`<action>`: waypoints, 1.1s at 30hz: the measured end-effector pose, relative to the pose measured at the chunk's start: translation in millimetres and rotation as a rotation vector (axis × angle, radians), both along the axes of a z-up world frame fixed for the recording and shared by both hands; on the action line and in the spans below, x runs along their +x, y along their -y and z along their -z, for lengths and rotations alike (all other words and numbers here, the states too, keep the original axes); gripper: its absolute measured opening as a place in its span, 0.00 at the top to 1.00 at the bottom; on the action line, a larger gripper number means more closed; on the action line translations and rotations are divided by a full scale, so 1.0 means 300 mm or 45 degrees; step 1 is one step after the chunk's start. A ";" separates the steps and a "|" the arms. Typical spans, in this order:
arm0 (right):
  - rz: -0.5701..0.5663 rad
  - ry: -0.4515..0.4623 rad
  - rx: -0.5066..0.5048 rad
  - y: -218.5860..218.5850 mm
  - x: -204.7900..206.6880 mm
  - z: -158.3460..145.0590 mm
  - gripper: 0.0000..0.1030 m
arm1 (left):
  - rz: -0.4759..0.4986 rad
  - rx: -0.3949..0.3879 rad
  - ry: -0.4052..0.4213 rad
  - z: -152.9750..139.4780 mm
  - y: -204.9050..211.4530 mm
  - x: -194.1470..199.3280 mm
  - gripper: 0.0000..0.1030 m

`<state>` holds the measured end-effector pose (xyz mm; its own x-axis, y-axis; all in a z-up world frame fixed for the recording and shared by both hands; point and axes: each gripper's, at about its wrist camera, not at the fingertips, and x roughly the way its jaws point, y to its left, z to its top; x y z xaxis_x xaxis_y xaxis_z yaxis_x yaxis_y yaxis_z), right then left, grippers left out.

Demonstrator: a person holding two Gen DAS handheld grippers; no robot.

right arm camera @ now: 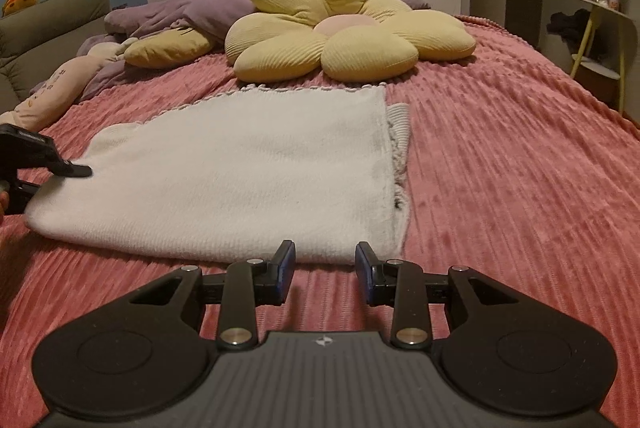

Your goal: Fold small clothes

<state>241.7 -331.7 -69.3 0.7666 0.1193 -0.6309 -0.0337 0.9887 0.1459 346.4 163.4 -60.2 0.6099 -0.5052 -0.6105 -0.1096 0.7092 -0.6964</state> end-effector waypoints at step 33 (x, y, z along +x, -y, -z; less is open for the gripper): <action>-0.092 -0.225 0.746 0.119 0.369 0.032 0.38 | 0.426 0.520 0.176 -0.007 0.505 -0.341 0.30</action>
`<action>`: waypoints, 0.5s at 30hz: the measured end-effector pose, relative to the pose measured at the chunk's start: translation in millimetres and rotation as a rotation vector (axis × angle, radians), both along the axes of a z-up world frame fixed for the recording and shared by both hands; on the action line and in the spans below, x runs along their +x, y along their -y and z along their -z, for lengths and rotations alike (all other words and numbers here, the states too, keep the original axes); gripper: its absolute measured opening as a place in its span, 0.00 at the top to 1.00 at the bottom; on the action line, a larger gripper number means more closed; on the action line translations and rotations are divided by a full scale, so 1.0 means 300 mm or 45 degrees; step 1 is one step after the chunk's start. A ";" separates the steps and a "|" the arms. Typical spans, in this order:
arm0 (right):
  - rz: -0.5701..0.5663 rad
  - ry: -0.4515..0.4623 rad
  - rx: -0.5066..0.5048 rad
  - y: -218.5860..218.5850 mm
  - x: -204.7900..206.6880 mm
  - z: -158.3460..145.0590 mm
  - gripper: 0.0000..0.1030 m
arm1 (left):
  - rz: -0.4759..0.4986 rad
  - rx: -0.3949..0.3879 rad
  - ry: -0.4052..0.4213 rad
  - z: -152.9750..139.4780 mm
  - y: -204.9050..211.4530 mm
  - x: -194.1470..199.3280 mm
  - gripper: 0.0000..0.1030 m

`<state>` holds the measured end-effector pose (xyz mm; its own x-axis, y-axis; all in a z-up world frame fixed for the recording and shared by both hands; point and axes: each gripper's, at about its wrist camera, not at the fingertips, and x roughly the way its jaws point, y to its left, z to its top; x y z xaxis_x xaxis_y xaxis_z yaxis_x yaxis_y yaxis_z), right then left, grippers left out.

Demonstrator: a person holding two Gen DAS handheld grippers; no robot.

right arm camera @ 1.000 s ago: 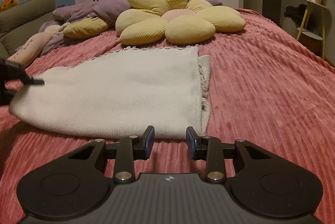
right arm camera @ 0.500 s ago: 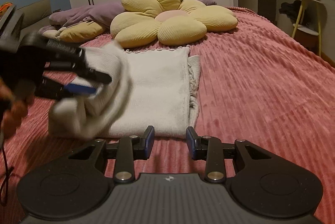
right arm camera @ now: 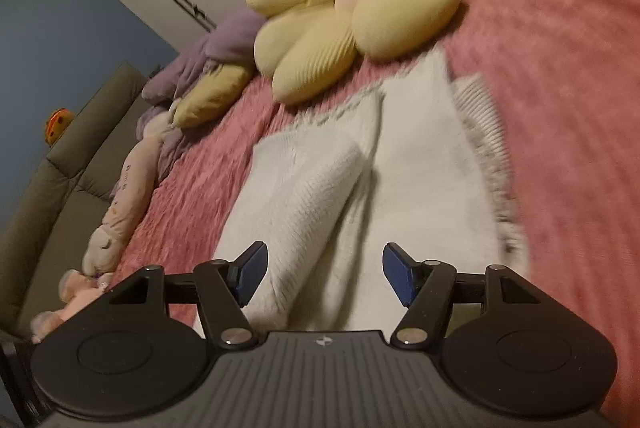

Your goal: Fold small clothes

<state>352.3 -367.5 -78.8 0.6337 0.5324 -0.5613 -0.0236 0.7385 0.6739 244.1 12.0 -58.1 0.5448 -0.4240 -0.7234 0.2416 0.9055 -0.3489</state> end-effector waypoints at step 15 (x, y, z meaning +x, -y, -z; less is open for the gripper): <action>-0.117 0.192 -0.412 -0.139 0.074 -0.119 0.86 | -0.034 0.044 0.006 0.003 0.066 0.018 0.27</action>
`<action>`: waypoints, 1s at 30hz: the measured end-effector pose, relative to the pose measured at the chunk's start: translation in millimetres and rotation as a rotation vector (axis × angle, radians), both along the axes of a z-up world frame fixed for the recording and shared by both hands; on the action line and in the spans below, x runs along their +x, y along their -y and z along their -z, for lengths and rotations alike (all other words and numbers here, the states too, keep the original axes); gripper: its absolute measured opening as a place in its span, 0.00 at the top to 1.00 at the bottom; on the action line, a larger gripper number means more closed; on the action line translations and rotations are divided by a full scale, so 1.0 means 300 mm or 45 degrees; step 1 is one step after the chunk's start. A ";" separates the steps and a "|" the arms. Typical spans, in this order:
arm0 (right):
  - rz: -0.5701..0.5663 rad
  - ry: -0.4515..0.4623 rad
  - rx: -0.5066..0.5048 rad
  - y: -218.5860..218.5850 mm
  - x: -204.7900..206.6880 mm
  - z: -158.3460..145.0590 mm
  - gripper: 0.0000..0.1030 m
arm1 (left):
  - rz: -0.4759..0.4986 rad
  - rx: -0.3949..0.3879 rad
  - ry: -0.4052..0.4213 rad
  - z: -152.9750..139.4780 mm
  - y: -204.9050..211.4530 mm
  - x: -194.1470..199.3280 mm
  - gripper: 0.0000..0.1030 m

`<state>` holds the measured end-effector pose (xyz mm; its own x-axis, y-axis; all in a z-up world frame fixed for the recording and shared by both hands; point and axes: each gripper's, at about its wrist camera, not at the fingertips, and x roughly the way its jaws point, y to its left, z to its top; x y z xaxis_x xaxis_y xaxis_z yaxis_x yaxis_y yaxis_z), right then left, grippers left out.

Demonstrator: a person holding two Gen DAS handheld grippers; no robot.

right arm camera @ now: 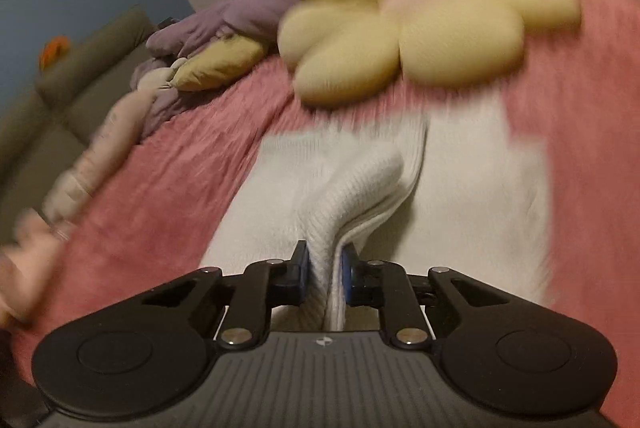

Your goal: Fold small clothes

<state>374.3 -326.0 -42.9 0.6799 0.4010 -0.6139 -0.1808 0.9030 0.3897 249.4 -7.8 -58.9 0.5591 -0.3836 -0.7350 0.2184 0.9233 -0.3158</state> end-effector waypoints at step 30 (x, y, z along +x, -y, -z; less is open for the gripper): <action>0.184 -0.227 0.401 0.252 -0.169 0.174 0.50 | 0.004 -0.004 -0.064 0.035 0.078 0.029 0.23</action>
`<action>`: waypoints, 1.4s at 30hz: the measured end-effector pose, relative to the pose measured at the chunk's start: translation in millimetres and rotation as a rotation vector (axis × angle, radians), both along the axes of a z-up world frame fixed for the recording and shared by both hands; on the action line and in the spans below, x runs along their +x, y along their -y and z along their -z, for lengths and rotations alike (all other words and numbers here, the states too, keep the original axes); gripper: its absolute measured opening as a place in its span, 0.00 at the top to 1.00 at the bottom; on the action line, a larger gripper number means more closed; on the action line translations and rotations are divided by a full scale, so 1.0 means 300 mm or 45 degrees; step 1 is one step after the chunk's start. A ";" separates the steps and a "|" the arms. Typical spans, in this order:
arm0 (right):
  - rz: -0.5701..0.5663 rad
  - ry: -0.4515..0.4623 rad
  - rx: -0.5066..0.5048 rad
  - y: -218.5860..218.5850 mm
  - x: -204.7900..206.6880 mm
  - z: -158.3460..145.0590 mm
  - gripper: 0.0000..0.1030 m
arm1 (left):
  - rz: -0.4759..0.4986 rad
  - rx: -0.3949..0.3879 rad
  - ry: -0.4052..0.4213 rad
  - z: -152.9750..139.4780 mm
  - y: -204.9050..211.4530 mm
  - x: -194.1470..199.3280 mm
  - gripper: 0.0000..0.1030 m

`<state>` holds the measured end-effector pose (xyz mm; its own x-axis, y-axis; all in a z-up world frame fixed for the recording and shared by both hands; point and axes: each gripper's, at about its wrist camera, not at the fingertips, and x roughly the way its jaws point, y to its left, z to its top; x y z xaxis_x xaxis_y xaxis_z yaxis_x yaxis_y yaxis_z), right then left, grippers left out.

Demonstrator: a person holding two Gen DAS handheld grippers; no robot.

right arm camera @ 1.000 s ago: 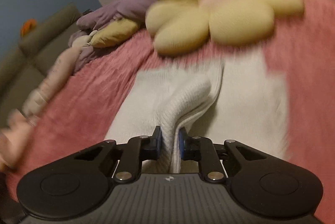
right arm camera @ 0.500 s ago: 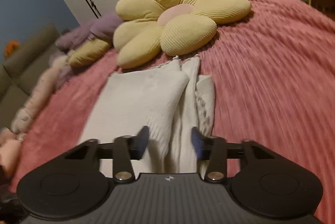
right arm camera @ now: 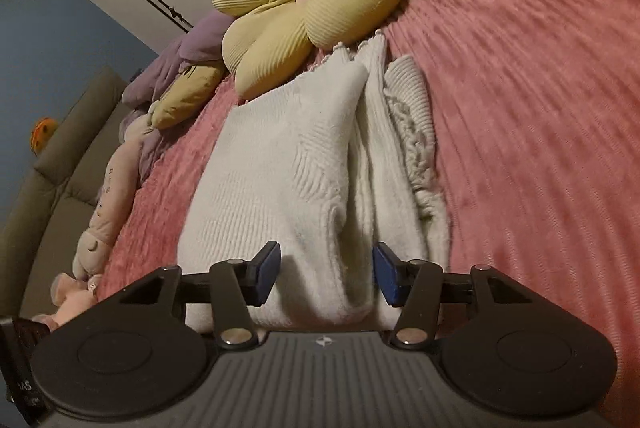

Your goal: Fold small clothes

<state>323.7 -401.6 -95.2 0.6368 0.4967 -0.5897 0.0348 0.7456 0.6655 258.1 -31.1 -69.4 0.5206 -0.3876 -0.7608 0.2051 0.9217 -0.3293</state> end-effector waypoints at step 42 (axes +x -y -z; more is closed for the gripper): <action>-0.032 0.418 -0.996 -0.217 0.143 -0.046 0.85 | -0.107 0.175 0.220 0.040 0.124 0.268 0.00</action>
<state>366.5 -336.6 -81.3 0.8300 0.0394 -0.5564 -0.0930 0.9933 -0.0685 338.6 -68.3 -81.4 0.6737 -0.2360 -0.7003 0.1678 0.9717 -0.1661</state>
